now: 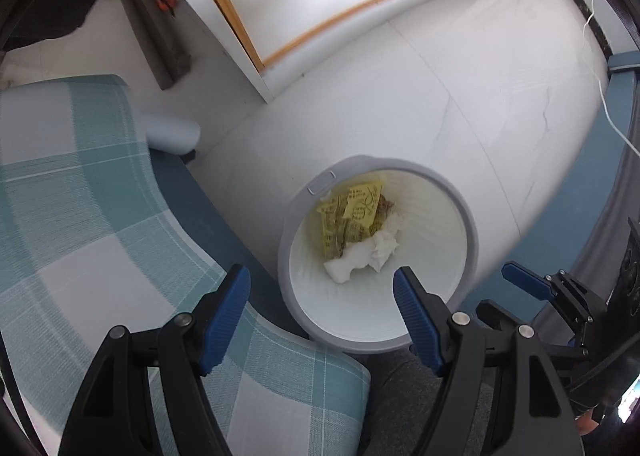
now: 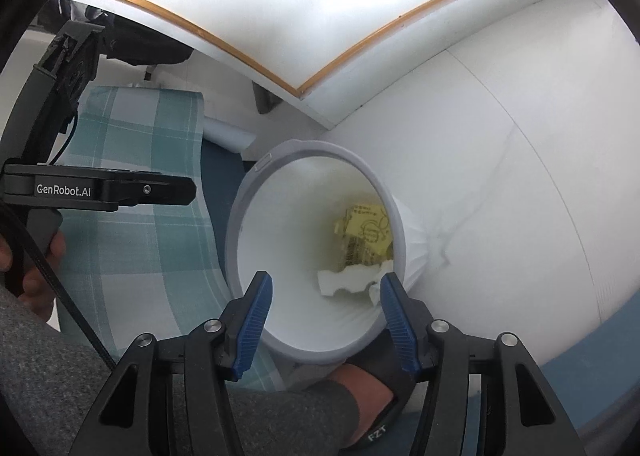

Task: Collect trash

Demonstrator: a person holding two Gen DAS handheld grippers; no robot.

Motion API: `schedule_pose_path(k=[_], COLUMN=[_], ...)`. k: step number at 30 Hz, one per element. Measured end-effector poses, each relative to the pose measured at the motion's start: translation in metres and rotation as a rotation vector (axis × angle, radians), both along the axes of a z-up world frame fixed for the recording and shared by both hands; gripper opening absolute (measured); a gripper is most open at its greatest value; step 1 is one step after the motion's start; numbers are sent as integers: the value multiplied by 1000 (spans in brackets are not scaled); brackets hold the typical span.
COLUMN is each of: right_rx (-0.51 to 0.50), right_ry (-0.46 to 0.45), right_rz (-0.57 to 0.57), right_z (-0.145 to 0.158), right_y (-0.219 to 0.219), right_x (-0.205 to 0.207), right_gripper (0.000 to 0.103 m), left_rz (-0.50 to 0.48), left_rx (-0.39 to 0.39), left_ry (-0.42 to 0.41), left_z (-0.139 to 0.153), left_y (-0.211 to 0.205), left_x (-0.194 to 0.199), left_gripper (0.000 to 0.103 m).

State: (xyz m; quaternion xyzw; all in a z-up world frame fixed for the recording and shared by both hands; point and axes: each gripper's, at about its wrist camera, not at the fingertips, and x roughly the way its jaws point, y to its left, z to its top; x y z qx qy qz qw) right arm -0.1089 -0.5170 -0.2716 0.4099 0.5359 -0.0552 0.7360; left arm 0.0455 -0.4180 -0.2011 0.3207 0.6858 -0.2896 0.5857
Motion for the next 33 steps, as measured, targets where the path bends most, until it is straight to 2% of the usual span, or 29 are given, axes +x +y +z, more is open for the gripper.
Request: schedule_pose_path(k=[4,9,15,20,25,28,33], right_rx=[-43,-130,-232,-317,-401,-449,-442], right_ry=[-46,-167,-265,-425,-558,-625,-695], right_rz=[-49,-120,-150,-126,-71,-17,45], right_z=[25,79,140,202,262,295,320], right_y=[-4,-13,-11,1,25,50,97], right_x=[-4,-10,-1,5,16,27,42], right_gripper=[56,58,59,66,67,71,76], left_rz=[27,71,104,179,303,380,479], left_rx=[-86,-195,-327,-494,-625,-656,-667], left_ry=[-73,-153,-320,-468,-599,-659,-730], left_z=[32,77,136,191,236,257,271], left_y=[10,29,56,95,150,182,228], left_x=[3,5,-1,-3,-2,0,10], left_gripper=[71,71,71,71,71,71,71])
